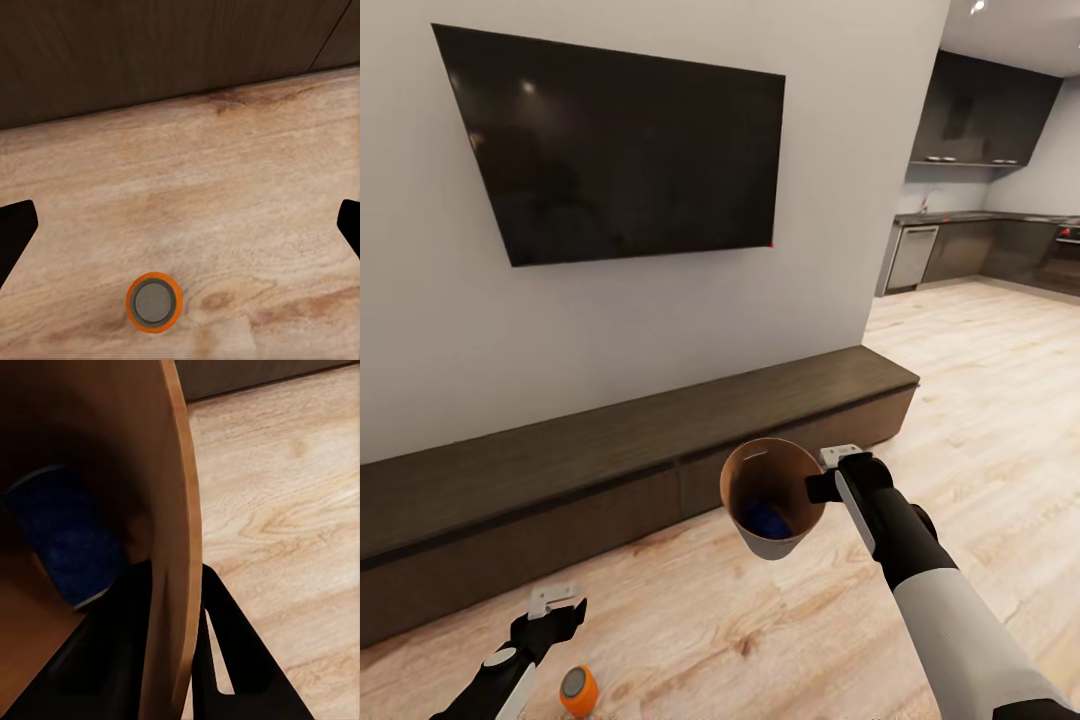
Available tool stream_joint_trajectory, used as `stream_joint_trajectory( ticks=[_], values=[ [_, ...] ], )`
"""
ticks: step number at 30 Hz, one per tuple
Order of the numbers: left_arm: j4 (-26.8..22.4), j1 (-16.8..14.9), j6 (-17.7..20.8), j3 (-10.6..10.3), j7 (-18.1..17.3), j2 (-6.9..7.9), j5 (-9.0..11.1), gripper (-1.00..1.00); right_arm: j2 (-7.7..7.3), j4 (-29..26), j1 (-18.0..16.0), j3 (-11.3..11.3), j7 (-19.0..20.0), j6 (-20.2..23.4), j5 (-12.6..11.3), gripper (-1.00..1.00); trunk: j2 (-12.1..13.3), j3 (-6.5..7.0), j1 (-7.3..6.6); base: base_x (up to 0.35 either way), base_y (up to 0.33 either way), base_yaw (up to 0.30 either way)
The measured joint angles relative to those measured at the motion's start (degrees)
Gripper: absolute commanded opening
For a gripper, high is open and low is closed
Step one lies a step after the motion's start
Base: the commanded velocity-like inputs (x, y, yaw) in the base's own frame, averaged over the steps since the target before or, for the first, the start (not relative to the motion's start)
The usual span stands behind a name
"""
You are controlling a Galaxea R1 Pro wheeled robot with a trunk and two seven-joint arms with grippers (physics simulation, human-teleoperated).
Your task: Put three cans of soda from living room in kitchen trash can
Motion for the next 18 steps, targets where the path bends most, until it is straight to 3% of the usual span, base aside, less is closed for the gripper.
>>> stream_joint_trajectory(
  ticks=[18],
  values=[
    [0.0, 0.0, 0.0, 0.0, 0.0, 0.0, 0.0, 1.0, 0.18, 0.0, 0.0, 0.0, 0.0, 0.0, 0.0, -1.0, 0.0, -1.63, 0.0, 0.0, 0.0, 0.0]
  ],
)
